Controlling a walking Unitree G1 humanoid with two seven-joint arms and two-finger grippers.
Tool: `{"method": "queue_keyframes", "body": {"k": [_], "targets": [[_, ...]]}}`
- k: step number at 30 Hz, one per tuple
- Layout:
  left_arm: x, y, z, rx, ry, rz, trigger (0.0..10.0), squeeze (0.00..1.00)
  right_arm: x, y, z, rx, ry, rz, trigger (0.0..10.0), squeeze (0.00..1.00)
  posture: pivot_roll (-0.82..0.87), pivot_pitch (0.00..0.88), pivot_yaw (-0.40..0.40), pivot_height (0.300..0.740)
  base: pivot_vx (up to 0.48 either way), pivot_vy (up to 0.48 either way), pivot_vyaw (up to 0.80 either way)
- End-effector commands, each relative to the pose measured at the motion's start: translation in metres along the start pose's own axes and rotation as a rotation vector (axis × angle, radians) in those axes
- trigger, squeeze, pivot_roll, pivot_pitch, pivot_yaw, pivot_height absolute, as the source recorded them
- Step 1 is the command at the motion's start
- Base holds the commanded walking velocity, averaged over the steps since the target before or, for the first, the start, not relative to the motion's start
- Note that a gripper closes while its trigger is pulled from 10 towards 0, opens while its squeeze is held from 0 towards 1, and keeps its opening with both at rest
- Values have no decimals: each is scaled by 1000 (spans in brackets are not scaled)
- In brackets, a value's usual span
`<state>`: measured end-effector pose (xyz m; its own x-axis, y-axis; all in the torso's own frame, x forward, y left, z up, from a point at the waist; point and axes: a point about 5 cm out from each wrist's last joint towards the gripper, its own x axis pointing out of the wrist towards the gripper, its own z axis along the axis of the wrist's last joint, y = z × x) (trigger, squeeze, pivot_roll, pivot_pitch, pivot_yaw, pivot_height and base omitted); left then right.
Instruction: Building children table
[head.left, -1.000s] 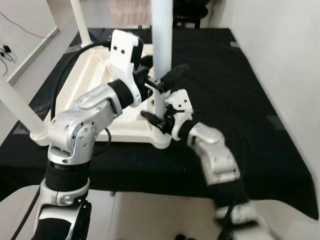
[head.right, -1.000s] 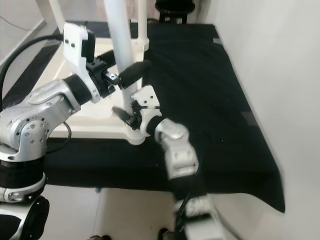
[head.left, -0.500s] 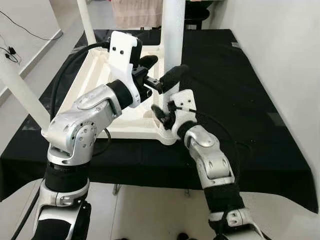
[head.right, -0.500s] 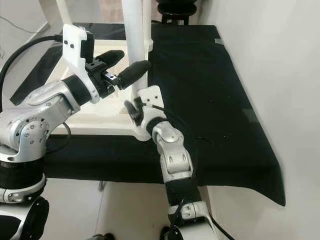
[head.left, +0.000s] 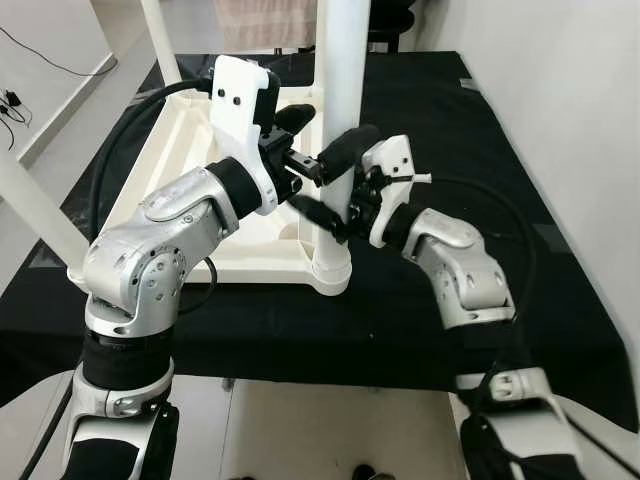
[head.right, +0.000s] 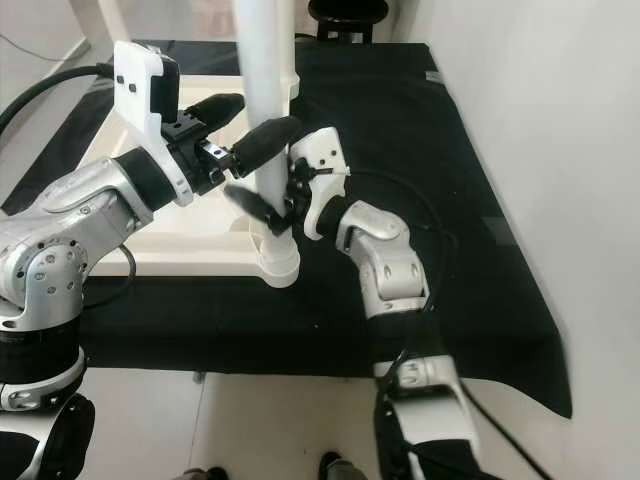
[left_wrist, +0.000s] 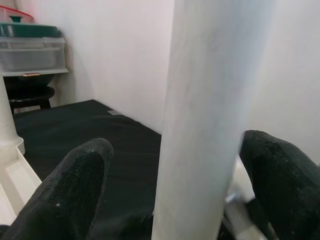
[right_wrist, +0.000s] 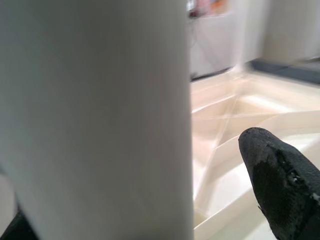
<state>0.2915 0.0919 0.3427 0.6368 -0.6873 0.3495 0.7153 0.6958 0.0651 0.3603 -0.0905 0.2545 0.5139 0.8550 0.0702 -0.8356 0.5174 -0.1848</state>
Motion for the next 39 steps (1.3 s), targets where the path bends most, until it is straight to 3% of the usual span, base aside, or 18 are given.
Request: {"method": "queue_keyframes", "body": {"k": [1,2,3,4,5,6,13,18,22,25,29,30,33,34,35,36,37,39], "targets": [[-5,-2,-1,1,9,-16,10000,0,6,5,1,-30,4,109,10000,0,39,181,-32,740,0,0,0],[-5,-2,-1,1,9,-16,10000,0,6,5,1,-30,4,109,10000,0,39,181,-32,740,0,0,0],[-8,-4,-2,3,18,-23,10000,0,9,7,1,-27,21,202,10000,0,45,182,-34,740,0,0,0],[-12,-6,-4,-1,32,-37,10000,0,13,8,-1,-23,34,264,5176,0,58,182,-31,740,0,0,0],[-12,-6,-4,-1,32,-37,10000,0,13,8,-1,-23,34,264,5176,0,58,182,-31,740,0,0,0],[-17,-9,-8,4,52,-64,10000,0,16,10,-2,-13,47,314,0,0,61,182,-30,740,0,0,0],[-44,-10,-21,2,124,-60,10000,0,22,11,-15,16,101,332,0,0,71,185,-34,740,0,0,0],[-66,-3,-20,30,152,8,10000,0,14,-4,-32,25,146,196,0,0,76,182,-39,740,0,0,0],[-71,-1,-20,35,157,22,10000,0,11,-6,-35,30,146,156,0,0,75,183,-40,740,0,0,0],[-90,4,-21,41,184,81,10000,0,-5,-11,-54,66,200,6,0,0,67,190,-43,740,0,0,0],[-94,6,-22,42,192,102,10000,0,-10,-10,-60,79,219,-35,0,0,67,190,-43,740,0,0,0],[-107,8,-31,34,231,135,10000,0,-25,-11,-74,94,292,-414,0,0,67,200,-61,740,0,0,0],[-107,8,-31,34,231,135,10000,0,-25,-11,-74,94,292,-414,0,0,67,200,-61,740,0,0,0],[-122,7,-42,14,283,153,10000,0,-35,8,-84,162,317,-612,0,0,71,210,-51,740,0,0,0],[-122,7,-42,14,283,153,10000,0,-35,8,-84,162,317,-612,0,0,71,210,-51,740,0,0,0],[-138,-1,-61,-38,355,164,10000,0,-38,28,-90,183,341,-724,0,0,48,221,-23,740,0,0,0],[-149,-10,-76,-82,409,168,10000,0,-36,41,-92,200,342,-757,0,0,55,227,-23,740,0,0,0],[-149,-10,-76,-82,409,168,10000,0,-36,41,-92,200,342,-757,0,0,55,227,-23,740,0,0,0]]}}
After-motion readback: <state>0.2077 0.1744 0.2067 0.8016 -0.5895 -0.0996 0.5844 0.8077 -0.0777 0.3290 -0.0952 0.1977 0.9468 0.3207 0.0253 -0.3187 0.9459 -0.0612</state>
